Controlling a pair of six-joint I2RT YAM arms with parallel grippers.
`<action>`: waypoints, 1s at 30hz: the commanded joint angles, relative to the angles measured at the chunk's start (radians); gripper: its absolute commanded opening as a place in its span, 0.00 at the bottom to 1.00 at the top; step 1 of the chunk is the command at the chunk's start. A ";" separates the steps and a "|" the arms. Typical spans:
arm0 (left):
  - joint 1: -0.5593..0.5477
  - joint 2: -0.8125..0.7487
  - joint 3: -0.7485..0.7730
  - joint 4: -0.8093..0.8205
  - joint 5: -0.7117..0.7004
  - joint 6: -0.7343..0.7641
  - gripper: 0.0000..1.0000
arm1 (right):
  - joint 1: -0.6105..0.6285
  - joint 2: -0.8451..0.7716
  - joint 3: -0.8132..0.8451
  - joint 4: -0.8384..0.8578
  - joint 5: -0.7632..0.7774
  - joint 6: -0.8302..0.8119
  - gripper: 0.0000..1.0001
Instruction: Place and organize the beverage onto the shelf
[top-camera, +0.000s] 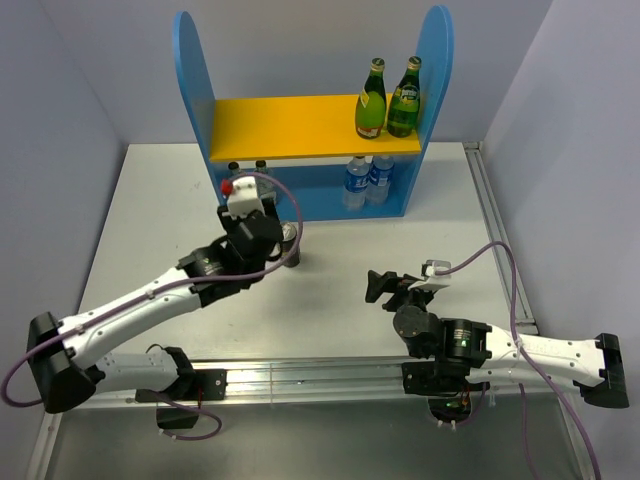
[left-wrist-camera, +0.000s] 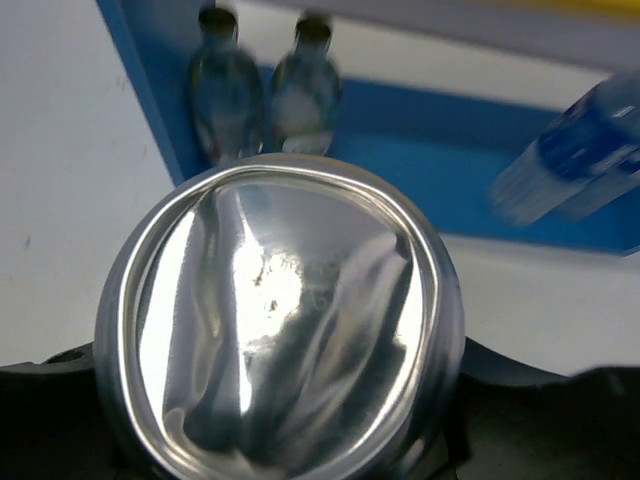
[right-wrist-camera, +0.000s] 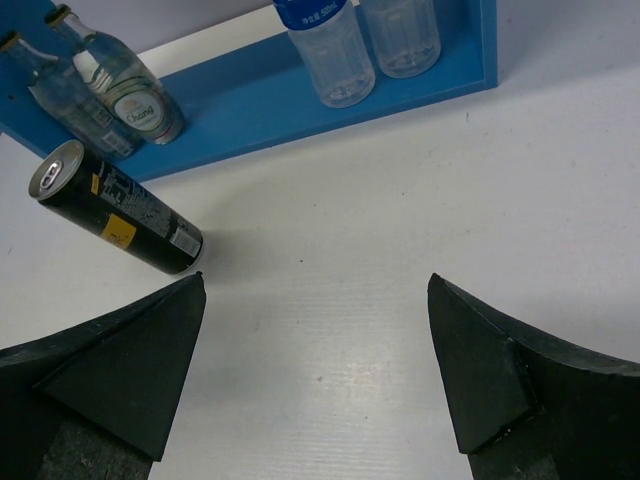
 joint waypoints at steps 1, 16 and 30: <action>0.013 -0.050 0.161 0.119 -0.030 0.258 0.00 | 0.005 0.000 0.002 0.025 0.020 0.001 0.98; 0.455 0.431 0.830 0.081 0.390 0.449 0.00 | 0.006 -0.023 -0.003 0.001 0.028 0.019 0.98; 0.618 0.659 1.094 -0.043 0.492 0.404 0.22 | 0.006 -0.035 -0.008 -0.003 0.026 0.024 0.98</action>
